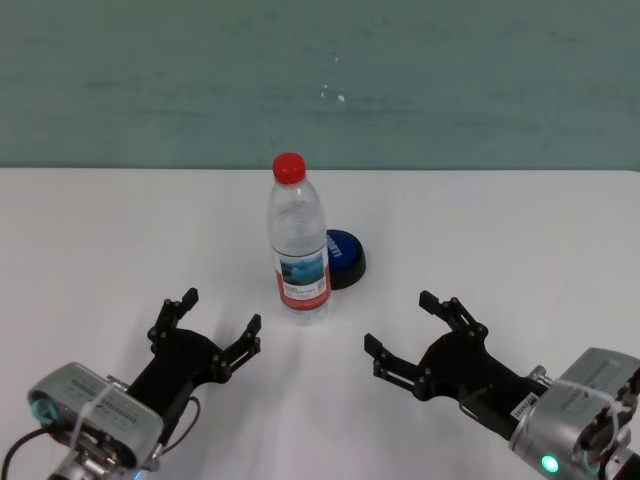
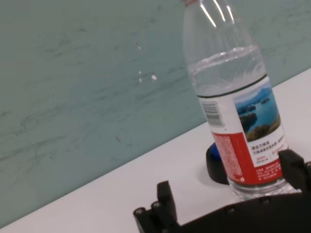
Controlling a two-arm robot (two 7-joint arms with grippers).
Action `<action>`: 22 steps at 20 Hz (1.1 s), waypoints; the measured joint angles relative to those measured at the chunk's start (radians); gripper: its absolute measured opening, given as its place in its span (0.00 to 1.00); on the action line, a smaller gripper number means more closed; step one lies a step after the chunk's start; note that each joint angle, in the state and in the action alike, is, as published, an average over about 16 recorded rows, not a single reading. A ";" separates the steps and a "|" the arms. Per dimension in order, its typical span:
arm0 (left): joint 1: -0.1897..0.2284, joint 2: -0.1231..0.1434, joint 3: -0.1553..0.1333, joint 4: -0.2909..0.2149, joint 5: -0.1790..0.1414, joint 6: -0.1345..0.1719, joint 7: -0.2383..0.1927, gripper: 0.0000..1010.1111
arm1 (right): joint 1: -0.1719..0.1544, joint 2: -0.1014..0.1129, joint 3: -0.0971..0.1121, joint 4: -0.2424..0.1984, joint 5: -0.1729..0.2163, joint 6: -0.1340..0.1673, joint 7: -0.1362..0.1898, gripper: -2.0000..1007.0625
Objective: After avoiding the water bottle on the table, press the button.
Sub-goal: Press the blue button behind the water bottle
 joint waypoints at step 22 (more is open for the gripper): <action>0.000 0.000 0.000 0.000 0.000 0.000 0.000 0.99 | -0.007 0.057 0.003 -0.021 -0.051 0.029 -0.040 1.00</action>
